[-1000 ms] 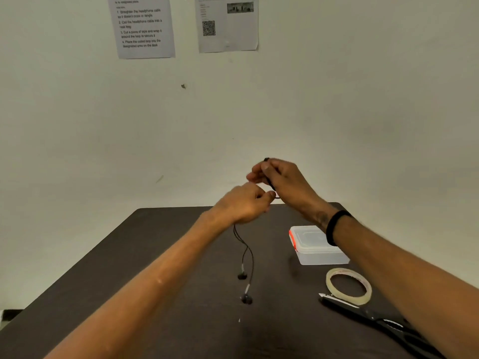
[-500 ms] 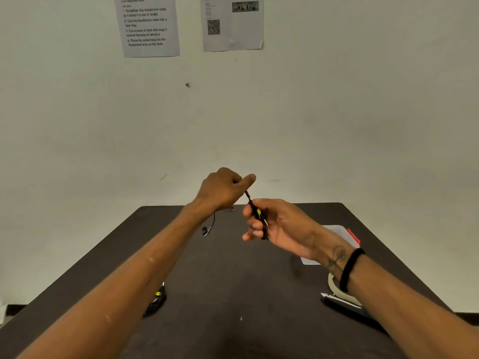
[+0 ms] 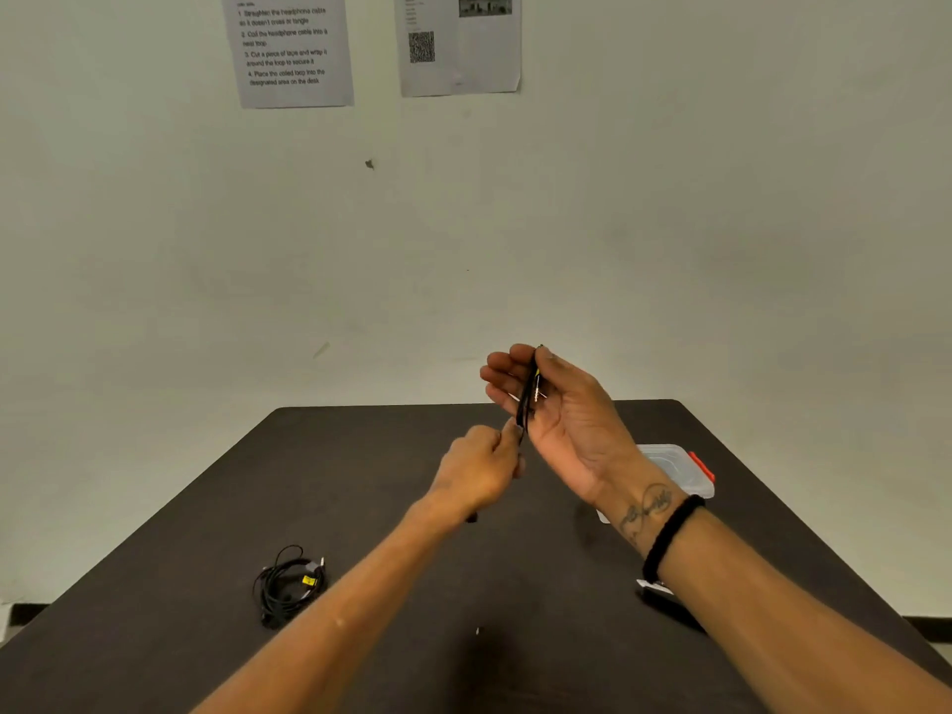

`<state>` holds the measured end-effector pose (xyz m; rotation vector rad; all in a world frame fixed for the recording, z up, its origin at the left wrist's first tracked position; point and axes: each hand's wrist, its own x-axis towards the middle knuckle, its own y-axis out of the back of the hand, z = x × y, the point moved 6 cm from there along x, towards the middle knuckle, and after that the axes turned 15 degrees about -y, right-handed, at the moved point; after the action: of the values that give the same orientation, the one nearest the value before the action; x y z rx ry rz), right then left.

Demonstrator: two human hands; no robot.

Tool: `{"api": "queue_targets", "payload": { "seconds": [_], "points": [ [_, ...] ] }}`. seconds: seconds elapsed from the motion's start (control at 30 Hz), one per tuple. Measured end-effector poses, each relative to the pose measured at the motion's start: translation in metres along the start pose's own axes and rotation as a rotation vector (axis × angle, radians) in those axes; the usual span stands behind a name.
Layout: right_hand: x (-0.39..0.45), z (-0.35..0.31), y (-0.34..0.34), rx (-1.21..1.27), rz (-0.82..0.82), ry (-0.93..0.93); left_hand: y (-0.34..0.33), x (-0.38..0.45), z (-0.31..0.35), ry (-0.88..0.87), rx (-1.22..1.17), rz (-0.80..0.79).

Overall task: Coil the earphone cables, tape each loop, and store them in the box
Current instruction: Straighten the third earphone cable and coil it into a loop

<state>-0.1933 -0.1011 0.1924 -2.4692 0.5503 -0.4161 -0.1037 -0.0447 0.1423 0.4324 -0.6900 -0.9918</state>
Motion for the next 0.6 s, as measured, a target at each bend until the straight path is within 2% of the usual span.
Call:
{"api": "queue_targets", "payload": {
  "seconds": [0.17, 0.33, 0.47, 0.6],
  "points": [
    [-0.002, 0.005, 0.023, -0.119, 0.128, 0.060, -0.005, -0.022, 0.017, -0.106, 0.159, 0.047],
    [-0.007, 0.012, 0.038, -0.274, 0.207, 0.068, 0.002, -0.031, 0.025, -0.146, 0.610, -0.008],
    [-0.011, 0.019, 0.042, -0.385, 0.222, 0.072, 0.011, -0.035, 0.034, -0.120, 0.650, -0.015],
    [-0.016, 0.025, 0.037, -0.682, 0.277, 0.100, 0.020, -0.035, 0.050, -0.168, 0.779, -0.053]
  ]
}}
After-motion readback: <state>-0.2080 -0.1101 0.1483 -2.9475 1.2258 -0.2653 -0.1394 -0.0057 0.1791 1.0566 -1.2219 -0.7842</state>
